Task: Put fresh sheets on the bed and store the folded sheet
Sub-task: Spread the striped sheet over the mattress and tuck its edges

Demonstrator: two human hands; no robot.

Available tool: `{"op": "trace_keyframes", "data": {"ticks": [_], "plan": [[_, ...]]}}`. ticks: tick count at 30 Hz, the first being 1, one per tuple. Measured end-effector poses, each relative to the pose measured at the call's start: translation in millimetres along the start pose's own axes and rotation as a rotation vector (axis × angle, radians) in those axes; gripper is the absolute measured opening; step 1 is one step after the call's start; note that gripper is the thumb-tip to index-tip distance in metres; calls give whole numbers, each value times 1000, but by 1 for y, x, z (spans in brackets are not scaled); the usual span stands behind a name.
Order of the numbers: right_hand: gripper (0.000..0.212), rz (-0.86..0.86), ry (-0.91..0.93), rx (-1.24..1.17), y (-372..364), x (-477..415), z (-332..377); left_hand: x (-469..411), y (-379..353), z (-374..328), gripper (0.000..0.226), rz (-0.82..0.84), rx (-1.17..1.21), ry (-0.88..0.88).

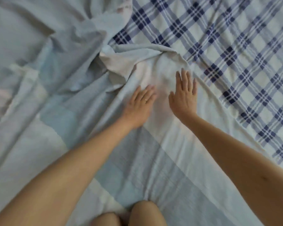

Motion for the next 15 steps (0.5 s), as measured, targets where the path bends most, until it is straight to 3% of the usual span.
{"op": "trace_keyframes", "data": {"ticks": [2,4,7,10,12,15], "plan": [[72,-6,452,9,-1,34,87,88,1,38,54,14,-60,56],[69,131,926,148,-16,66,175,172,-1,98,62,10,-108,188],[61,302,1227,402,-38,66,251,268,-3,204,80,126,-208,533],[60,270,1067,434,-23,-17,303,326,7,294,84,261,-79,905],[61,354,893,425,-12,-60,324,342,12,336,89,326,-16,1139],[62,288,887,358,10,-55,367,350,22,355,103,218,192,1391]]}}
Point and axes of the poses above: each hand's wrist, its own x-axis away from the middle knuckle, its own y-axis out of the back of the hand, z = x × y, the point moved 7 cm from there along -x, towards the middle knuckle, and after that the axes turned 11 degrees about y, right-handed, at the moved point
